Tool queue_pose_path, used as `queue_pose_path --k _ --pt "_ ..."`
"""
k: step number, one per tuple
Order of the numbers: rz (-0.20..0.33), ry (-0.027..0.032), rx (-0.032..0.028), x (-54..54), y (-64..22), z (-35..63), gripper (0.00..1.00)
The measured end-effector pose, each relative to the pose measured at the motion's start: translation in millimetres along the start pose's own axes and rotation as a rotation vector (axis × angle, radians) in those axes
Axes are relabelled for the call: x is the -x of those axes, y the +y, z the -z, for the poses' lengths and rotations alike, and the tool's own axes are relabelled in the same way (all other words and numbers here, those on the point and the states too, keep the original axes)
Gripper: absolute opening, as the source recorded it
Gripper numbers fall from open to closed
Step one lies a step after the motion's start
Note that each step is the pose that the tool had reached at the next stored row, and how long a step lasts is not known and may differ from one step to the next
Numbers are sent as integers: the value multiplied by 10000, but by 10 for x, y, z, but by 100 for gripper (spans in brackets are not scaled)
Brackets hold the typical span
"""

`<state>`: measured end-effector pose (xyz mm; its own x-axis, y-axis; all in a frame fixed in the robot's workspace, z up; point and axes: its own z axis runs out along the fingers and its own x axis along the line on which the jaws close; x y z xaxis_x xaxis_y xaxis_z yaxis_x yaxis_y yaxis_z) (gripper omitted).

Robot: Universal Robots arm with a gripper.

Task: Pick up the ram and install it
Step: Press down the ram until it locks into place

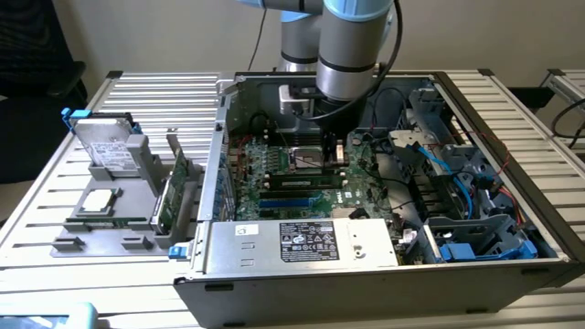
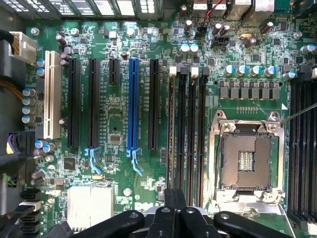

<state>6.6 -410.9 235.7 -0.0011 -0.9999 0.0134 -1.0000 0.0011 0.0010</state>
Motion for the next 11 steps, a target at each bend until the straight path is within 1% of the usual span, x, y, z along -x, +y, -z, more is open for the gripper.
queue_pose_path --k 4,8,11 --pt "-17 19 -32 1 3 -31 11" --pt "-26 23 -105 4 3 -71 11" --pt "-28 25 -135 5 3 -93 11"
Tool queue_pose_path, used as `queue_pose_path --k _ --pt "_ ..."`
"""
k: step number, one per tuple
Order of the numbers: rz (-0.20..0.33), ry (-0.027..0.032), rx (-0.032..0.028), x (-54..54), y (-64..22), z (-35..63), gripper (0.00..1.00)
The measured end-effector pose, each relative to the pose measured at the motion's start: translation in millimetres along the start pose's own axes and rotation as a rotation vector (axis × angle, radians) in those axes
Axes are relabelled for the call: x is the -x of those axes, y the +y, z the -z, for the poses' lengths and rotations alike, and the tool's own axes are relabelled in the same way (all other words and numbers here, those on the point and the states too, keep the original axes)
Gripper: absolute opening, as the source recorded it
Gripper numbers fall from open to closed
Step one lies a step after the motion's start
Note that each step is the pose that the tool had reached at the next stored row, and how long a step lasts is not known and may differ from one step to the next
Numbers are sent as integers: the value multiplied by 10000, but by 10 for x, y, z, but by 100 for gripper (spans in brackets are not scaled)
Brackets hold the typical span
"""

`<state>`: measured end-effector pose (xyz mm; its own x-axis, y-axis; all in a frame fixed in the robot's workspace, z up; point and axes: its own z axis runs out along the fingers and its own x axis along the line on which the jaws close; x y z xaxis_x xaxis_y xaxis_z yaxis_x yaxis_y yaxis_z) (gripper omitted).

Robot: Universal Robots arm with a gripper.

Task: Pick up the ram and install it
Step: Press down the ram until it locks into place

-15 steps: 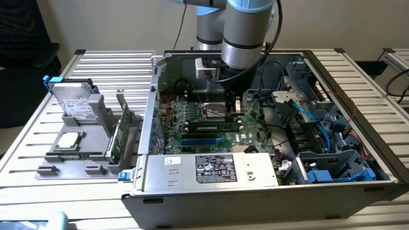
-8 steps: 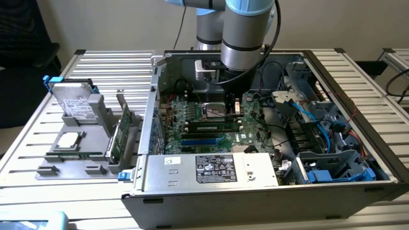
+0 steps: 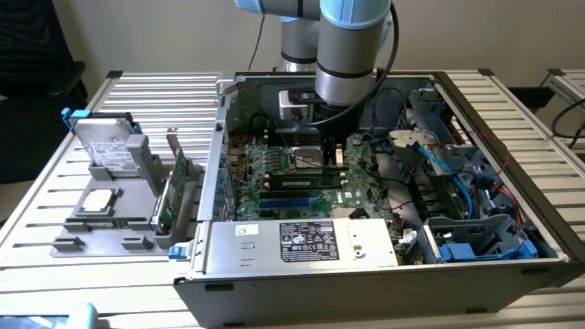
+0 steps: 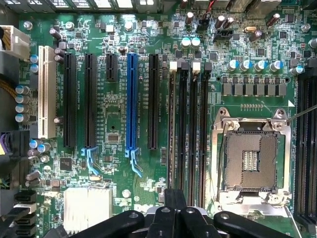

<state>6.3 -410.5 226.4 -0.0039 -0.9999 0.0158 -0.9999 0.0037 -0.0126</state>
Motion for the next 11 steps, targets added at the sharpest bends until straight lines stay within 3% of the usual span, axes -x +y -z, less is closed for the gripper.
queue_pose_path --k 4,8,11 --pt "-29 -11 -7 2 4 1 11" --pt "-76 -131 67 -8 26 66 11" --pt "-75 -187 110 -15 68 97 11"
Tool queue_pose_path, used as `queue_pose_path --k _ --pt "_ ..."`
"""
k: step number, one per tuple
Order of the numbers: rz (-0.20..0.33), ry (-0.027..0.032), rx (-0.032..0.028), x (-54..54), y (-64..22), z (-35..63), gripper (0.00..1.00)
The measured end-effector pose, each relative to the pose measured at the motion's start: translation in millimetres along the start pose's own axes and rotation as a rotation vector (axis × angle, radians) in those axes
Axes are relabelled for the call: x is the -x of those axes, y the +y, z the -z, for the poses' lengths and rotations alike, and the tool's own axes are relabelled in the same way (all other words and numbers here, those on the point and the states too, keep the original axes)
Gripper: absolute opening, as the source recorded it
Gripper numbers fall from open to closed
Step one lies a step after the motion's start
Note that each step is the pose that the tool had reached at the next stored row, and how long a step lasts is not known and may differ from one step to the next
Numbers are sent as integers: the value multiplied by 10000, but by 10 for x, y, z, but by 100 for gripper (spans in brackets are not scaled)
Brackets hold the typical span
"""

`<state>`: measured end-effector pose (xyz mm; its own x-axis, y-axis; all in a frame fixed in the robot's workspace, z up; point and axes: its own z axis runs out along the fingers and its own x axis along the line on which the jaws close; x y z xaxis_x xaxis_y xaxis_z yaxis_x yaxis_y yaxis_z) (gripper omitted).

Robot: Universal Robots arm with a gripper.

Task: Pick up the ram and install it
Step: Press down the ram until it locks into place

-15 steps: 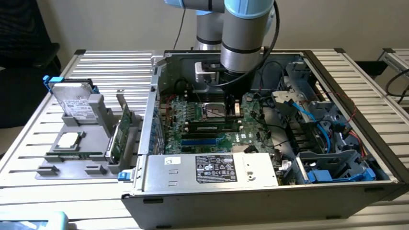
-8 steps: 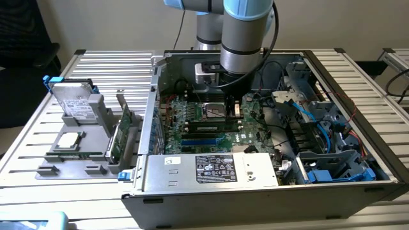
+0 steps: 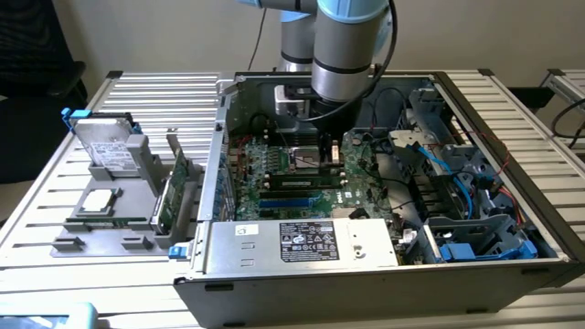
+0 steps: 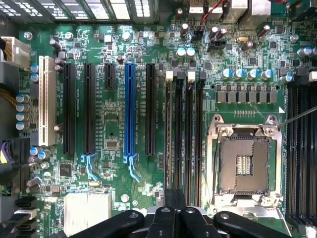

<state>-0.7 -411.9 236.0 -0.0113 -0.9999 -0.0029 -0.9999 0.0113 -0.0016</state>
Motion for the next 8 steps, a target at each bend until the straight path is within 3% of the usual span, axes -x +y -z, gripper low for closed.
queue_pose_path --k 8 --pt "1 -2 27 -3 216 20 11"
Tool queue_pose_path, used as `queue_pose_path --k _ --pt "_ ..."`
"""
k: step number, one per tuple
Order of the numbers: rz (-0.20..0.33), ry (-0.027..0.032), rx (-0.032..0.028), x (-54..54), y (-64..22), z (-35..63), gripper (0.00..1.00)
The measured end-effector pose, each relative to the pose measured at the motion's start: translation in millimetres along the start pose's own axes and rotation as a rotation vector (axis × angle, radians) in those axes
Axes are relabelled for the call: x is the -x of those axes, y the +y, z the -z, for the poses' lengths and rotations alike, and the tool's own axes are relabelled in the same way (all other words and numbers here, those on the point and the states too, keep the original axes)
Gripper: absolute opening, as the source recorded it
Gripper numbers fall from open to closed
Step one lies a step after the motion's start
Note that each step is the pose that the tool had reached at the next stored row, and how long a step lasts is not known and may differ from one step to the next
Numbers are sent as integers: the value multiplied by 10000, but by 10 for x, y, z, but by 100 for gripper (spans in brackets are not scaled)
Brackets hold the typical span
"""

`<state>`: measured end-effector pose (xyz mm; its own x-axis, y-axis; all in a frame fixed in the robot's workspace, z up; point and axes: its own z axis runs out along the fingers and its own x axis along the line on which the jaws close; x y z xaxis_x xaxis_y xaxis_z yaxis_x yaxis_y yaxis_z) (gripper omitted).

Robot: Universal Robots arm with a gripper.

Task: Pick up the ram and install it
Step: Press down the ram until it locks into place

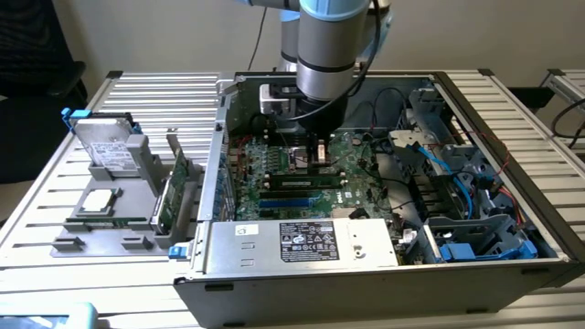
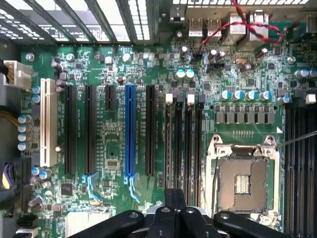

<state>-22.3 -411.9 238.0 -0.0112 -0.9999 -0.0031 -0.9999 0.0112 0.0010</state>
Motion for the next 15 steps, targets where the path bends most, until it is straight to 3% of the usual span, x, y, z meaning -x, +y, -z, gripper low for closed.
queue_pose_path --k 11,15 --pt "-1 -2 3 -4 347 2 11" --pt "-1 51 -10 -2 436 -7 11"
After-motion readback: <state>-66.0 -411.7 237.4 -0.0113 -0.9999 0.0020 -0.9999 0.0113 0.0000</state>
